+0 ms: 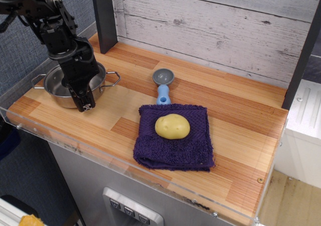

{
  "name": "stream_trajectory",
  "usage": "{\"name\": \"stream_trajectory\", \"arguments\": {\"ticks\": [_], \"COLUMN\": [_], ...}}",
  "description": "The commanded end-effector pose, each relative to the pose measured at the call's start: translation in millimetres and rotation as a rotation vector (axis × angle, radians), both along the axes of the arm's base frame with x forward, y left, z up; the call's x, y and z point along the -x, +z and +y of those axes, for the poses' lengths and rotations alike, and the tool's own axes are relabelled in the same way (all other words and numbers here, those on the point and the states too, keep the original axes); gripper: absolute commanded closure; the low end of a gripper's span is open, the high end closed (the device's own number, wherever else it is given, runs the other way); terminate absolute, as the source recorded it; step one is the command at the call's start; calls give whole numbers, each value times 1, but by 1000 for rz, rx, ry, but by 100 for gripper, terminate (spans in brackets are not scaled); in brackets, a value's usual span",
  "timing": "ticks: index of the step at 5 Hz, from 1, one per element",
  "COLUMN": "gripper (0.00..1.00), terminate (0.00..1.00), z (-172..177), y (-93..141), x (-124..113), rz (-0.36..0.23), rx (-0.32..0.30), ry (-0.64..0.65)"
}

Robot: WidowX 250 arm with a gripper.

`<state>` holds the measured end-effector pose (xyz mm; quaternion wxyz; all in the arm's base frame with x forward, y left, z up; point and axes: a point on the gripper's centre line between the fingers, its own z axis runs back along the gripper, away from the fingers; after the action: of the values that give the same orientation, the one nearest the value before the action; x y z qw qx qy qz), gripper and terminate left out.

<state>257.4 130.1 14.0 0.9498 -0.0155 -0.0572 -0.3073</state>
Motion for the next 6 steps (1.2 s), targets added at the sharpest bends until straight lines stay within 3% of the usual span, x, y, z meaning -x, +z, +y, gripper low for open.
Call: {"name": "stream_trajectory", "arguments": {"ticks": [1, 2, 4, 6], "gripper": [100, 100, 100, 100], "terminate": [0, 0, 0, 0], "z": [-2, -10, -36, -105], "y": [41, 60, 123, 150], "x": [4, 6, -5, -41], "rz": [-75, -109, -220, -287], "rx": [-13, -51, -40, 54], "ry": [12, -15, 15, -28]}}
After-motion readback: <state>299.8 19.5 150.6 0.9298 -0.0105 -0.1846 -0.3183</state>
